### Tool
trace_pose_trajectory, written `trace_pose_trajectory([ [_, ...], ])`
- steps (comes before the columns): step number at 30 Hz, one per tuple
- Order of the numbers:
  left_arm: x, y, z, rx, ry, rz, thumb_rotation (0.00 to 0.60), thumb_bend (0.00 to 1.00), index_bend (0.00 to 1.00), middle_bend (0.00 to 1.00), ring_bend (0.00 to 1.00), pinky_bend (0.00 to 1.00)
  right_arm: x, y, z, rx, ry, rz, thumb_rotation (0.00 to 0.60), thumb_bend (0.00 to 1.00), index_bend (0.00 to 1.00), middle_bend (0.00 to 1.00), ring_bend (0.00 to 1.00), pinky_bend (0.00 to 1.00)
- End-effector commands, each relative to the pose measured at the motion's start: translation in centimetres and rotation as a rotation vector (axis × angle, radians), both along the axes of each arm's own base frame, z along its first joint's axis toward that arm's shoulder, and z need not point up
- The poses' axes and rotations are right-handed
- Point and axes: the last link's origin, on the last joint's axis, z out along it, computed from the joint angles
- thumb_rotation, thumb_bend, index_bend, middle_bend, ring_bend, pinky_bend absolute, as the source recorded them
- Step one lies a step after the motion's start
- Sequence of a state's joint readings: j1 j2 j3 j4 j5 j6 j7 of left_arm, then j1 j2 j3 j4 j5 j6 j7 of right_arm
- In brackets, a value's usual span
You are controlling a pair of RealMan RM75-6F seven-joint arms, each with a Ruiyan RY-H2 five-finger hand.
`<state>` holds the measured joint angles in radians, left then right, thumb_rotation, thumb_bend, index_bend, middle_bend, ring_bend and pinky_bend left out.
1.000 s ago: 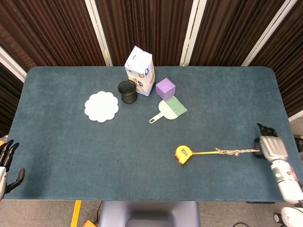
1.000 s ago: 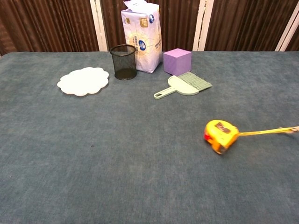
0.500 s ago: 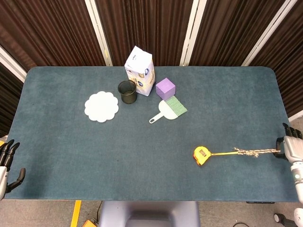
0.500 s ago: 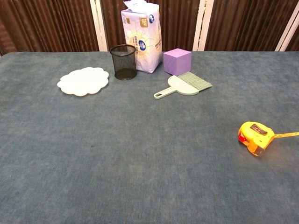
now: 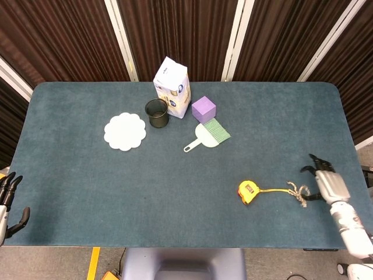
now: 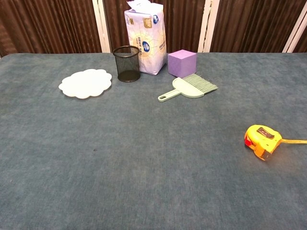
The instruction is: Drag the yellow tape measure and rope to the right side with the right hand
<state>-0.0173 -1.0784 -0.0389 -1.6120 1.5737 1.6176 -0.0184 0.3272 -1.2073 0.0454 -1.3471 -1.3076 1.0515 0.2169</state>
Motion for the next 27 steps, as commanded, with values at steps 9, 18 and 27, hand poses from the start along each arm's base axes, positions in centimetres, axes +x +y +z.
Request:
trace_pose_trajectory([
  [9, 0.1, 0.1, -0.1, -0.001, 0.003, 0.001, 0.6, 0.47, 0.05, 0.0, 0.0, 0.07, 5.6, 3.3, 1.2, -0.036, -0.031, 0.186, 0.6, 0.0, 0.28, 0.0, 0.0, 0.0],
  [18, -0.1, 0.2, -0.2, -0.002, 0.008, 0.008, 0.6, 0.47, 0.05, 0.0, 0.0, 0.07, 4.3, 5.8, 3.9, -0.148, 0.026, 0.123, 0.6, 0.0, 0.24, 0.0, 0.0, 0.0],
  [27, 0.1, 0.3, -0.4, -0.01, 0.011, 0.006, 0.6, 0.47, 0.05, 0.0, 0.0, 0.07, 0.5, 6.9, 5.4, -0.269, 0.091, -0.021, 0.6, 0.0, 0.25, 0.0, 0.0, 0.0],
])
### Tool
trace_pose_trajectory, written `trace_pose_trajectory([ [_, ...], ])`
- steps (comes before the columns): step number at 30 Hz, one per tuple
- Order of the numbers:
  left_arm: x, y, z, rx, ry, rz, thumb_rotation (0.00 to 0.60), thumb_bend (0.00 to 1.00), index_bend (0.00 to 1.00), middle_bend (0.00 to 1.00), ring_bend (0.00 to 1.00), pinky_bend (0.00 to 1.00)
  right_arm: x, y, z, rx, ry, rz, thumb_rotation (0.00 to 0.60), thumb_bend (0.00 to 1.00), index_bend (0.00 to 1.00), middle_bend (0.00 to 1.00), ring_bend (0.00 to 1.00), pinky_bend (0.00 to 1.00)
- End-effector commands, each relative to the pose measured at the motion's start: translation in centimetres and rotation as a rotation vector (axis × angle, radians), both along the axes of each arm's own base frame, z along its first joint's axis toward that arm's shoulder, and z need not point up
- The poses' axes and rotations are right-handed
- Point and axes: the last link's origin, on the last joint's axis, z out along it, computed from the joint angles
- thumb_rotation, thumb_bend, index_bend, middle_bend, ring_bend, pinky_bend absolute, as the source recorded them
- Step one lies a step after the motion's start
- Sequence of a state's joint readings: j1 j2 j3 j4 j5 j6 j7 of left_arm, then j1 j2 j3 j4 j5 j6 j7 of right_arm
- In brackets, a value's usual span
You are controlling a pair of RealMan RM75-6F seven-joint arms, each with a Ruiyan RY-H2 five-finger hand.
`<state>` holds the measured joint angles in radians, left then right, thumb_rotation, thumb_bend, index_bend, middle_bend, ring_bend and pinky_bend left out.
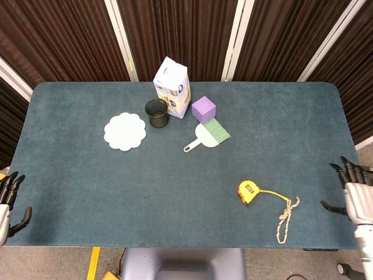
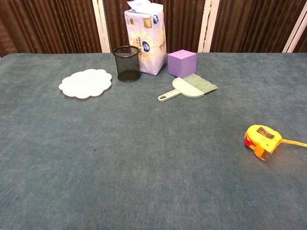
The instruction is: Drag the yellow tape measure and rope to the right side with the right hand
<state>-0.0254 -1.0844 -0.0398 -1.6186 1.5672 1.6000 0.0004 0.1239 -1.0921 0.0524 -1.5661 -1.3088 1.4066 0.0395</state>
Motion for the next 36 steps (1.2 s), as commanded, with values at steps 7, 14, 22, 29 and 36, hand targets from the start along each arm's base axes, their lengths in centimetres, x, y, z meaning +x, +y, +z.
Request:
trace_pose_trajectory([
  [7, -0.2, -0.1, 0.3, 0.02, 0.002, 0.007, 0.6, 0.47, 0.05, 0.0, 0.0, 0.07, -0.6, 1.0, -0.3, -0.084, -0.062, 0.054, 0.6, 0.0, 0.23, 0.0, 0.0, 0.0],
  [14, -0.2, 0.1, 0.3, 0.012, 0.0, 0.006, 0.6, 0.47, 0.05, 0.0, 0.0, 0.07, 0.3, 2.6, 1.0, -0.163, -0.078, 0.101, 0.6, 0.0, 0.23, 0.0, 0.0, 0.0],
  [22, -0.2, 0.2, 0.3, 0.011, 0.004, 0.011, 0.6, 0.47, 0.05, 0.0, 0.0, 0.07, 1.4, 4.8, 1.8, -0.137, -0.051, 0.1, 0.6, 0.0, 0.23, 0.0, 0.0, 0.0],
  [29, -0.5, 0.8, -0.1, -0.005, 0.012, 0.01, 0.6, 0.47, 0.05, 0.0, 0.0, 0.07, 1.9, 5.6, 1.8, -0.054, -0.03, 0.057, 0.6, 0.0, 0.24, 0.0, 0.0, 0.0],
  [36, -0.3, 1.3, -0.5, -0.009, 0.024, -0.007, 0.6, 0.47, 0.05, 0.0, 0.0, 0.07, 2.4, 5.8, 1.8, -0.038, -0.037, 0.077, 0.6, 0.0, 0.24, 0.0, 0.0, 0.0],
])
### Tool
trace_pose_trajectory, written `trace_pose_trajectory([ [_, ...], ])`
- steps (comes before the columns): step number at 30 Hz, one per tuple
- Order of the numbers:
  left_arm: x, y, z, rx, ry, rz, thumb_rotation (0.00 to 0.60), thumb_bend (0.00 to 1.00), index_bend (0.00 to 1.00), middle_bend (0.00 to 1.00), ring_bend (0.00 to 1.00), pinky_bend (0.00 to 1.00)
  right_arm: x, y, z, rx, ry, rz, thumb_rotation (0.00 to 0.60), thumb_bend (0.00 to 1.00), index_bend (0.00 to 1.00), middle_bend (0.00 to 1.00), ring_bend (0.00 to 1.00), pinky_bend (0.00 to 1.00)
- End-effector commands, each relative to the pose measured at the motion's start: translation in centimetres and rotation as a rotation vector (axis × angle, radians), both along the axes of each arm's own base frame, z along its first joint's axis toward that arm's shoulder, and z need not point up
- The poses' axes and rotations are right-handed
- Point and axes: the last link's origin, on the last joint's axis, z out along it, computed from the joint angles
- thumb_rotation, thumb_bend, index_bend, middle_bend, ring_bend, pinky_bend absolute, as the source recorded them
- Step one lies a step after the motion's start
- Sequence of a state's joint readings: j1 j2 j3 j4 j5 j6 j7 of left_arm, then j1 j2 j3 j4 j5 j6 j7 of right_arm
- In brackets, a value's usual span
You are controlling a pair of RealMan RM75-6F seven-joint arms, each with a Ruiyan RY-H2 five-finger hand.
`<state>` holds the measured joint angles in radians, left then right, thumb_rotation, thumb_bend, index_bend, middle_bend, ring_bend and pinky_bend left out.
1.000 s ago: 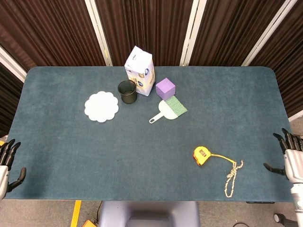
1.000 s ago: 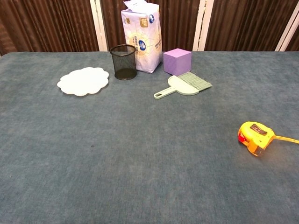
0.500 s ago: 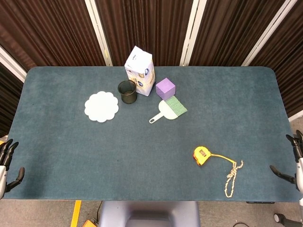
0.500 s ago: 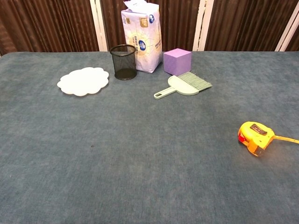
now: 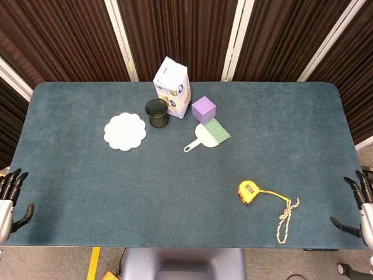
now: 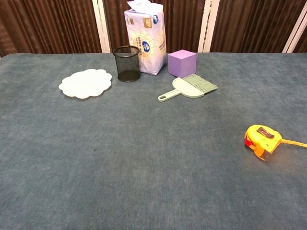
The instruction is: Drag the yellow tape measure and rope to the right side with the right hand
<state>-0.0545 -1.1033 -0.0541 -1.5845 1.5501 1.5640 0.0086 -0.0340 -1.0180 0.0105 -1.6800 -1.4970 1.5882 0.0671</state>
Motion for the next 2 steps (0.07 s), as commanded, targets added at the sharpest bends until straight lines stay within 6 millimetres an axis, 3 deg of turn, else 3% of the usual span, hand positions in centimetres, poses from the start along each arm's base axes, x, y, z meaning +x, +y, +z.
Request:
trace_pose_trajectory([
  [1, 0.03, 0.05, -0.05, 0.002, 0.002, -0.005, 0.6, 0.47, 0.05, 0.0, 0.0, 0.07, 0.06, -0.01, -0.02, 0.005, -0.005, 0.006, 0.6, 0.0, 0.24, 0.0, 0.0, 0.0],
  [2, -0.07, -0.03, -0.09, 0.002, 0.003, -0.001, 0.6, 0.47, 0.05, 0.0, 0.0, 0.07, 0.04, -0.05, -0.04, 0.007, -0.005, 0.007, 0.6, 0.0, 0.24, 0.0, 0.0, 0.0],
])
